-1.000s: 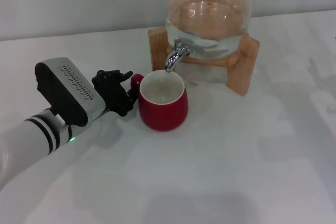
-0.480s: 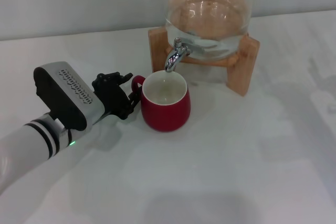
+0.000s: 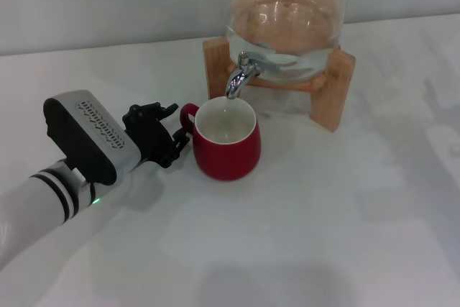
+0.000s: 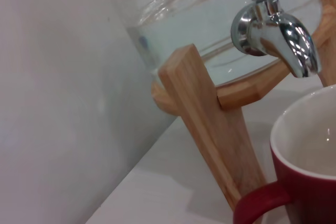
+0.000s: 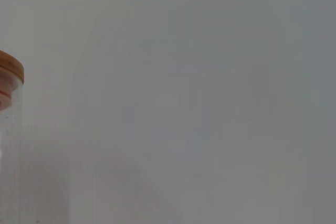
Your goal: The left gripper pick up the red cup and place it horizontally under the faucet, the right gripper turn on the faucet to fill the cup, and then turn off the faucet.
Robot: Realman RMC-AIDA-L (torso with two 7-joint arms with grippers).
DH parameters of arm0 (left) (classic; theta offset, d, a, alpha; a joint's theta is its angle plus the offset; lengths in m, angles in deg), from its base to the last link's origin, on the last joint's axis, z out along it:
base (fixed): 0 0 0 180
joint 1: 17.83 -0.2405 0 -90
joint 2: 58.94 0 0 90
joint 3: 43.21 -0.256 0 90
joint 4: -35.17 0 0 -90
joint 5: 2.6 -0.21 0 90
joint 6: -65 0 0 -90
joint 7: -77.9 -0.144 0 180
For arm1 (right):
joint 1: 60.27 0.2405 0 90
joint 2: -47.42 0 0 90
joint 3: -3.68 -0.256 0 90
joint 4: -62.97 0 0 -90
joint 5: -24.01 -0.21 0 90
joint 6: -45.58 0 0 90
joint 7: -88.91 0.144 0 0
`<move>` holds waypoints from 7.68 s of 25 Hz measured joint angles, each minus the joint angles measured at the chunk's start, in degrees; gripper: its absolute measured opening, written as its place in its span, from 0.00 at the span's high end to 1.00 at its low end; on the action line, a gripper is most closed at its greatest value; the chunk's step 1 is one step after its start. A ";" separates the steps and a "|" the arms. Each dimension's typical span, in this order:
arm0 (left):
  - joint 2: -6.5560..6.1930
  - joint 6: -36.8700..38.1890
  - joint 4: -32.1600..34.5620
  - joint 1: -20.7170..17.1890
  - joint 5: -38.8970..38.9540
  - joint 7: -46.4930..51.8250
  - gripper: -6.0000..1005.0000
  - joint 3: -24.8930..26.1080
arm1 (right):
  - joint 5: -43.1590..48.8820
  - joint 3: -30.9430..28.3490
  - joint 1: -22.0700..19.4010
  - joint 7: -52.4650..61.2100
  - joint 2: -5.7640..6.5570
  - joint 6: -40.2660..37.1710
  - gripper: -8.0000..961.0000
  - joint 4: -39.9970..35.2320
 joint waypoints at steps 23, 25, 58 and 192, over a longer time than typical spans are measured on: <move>-0.06 0.73 2.84 -4.04 0.89 -5.29 0.62 4.65 | 0.00 0.00 -0.18 0.00 -0.17 -0.61 0.25 0.00; -0.06 0.73 2.85 -4.05 0.89 -5.32 0.62 4.69 | 0.00 0.00 -0.18 0.00 -0.15 -0.61 0.25 0.00; 0.03 3.86 2.89 -6.30 7.29 -7.16 0.62 13.91 | 0.00 0.01 0.35 0.00 -0.09 -0.58 0.25 0.00; -0.30 22.27 3.31 -22.79 23.37 -6.85 0.12 16.55 | 7.71 32.51 12.82 18.19 -0.79 -7.34 0.24 5.29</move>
